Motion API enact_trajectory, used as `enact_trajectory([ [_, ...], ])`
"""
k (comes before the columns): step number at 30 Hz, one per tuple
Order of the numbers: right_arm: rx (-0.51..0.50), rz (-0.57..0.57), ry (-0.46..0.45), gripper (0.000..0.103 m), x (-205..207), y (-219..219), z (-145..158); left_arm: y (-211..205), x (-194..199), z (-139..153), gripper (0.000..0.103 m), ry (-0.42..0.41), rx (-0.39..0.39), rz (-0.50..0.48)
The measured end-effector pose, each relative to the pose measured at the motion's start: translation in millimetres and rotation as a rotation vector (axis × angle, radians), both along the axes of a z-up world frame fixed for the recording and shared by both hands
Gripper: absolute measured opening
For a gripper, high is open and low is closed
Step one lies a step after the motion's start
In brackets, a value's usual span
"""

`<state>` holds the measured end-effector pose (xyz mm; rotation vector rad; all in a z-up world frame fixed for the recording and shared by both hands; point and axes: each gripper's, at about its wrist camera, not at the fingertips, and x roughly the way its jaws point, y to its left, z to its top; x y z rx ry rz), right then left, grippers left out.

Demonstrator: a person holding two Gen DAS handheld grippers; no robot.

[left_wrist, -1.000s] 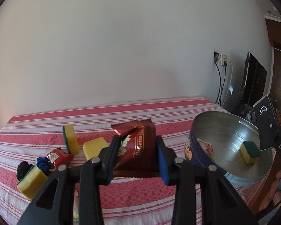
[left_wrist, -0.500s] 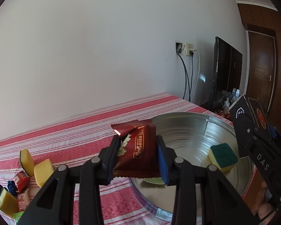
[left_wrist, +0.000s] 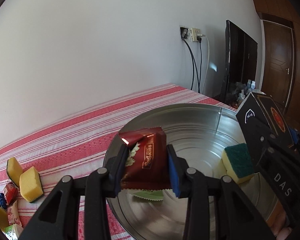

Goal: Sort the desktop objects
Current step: 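Carry both items over the bucket and open both grippers to drop them, then return both grippers from the bucket to the remaining pile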

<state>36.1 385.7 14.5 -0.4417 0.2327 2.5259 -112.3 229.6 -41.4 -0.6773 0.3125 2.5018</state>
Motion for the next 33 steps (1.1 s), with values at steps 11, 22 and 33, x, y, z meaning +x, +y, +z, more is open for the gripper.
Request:
enact_trajectory([
  [11,0.011,0.011,0.006,0.083,-5,-1,-2,2,-4,-8,0.068,0.009,-0.022,0.021],
  [22,0.048,0.068,0.167,0.086,10,-34,18,-34,-3,0,0.077,0.06,0.025,0.084],
  [33,0.137,0.24,0.278,0.093,-9,-120,35,-127,-2,7,0.102,0.183,0.046,0.263],
])
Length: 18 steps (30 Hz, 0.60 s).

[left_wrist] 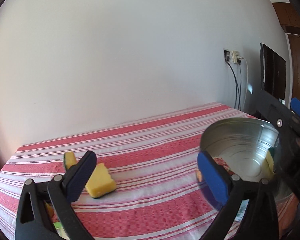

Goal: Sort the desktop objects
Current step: 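Return both grippers from the bucket to the remaining pile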

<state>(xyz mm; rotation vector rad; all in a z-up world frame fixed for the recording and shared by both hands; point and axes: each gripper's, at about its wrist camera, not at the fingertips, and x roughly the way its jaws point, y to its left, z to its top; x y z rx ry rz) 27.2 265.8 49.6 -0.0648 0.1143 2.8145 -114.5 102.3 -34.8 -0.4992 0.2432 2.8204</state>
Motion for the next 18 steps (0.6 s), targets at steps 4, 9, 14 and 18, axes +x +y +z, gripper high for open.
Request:
enact_trajectory([
  [4,0.0,0.054,0.041,0.098,-9,-29,3,-44,0,4,0.102,0.009,0.014,0.086],
  [9,-0.032,0.138,0.069,0.098,-26,-65,5,-96,1,3,0.102,0.052,-0.002,0.235],
  [14,0.02,0.202,0.054,0.098,-52,-106,-1,-137,1,-1,0.102,0.07,0.007,0.33],
  [18,0.04,0.242,0.046,0.098,-59,-126,-16,-161,-1,-7,0.102,0.073,-0.006,0.395],
])
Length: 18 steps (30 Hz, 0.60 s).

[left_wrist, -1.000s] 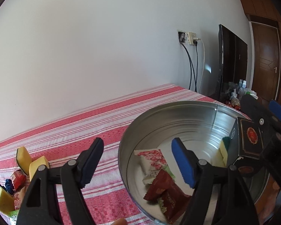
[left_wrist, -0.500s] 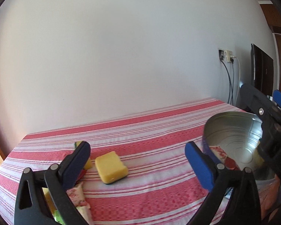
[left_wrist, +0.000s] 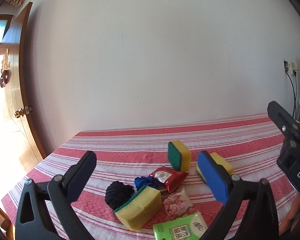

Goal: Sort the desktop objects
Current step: 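Return both grippers from the bucket to the remaining pile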

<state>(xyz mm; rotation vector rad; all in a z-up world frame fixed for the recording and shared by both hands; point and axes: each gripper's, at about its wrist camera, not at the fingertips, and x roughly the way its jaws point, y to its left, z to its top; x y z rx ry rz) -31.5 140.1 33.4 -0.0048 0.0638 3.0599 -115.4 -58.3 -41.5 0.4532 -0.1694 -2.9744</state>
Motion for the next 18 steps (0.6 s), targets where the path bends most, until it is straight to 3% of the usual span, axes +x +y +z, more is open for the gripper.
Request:
enact_trajectory([
  [3,0.029,0.034,-0.043,0.098,-3,-10,-3,-14,-4,-5,0.102,-0.016,0.021,0.036],
  [7,0.017,0.031,-0.036,0.099,-1,-6,-4,-28,-5,-9,0.102,-0.028,0.042,0.082],
  [12,0.02,0.045,-0.069,0.099,-8,-7,-6,-38,-9,-16,0.102,-0.091,0.092,0.066],
  [18,0.019,0.099,-0.126,0.099,-19,-9,-9,-53,-8,-20,0.102,-0.12,0.099,0.096],
])
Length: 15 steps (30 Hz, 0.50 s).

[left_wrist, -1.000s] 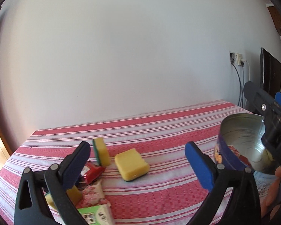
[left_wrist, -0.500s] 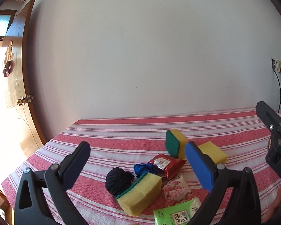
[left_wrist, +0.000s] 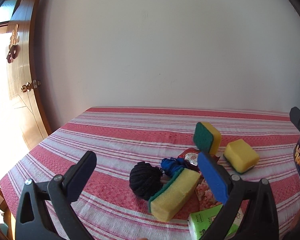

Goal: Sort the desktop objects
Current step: 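Return both grippers from the bucket to the remaining pile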

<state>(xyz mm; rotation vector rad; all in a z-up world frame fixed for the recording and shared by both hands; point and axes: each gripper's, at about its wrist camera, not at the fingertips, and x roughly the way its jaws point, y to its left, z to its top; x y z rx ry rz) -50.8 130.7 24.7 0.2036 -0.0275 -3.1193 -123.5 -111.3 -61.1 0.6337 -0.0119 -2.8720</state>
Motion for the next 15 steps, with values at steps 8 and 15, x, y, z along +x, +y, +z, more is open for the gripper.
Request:
enact_trajectory([
  [8,0.018,0.078,-0.209,0.099,-31,-5,-12,-56,-5,-10,0.102,-0.078,0.209,0.058],
  [15,0.088,0.153,-0.472,0.099,-79,-21,-38,-79,-8,-17,0.102,-0.131,0.261,0.101],
])
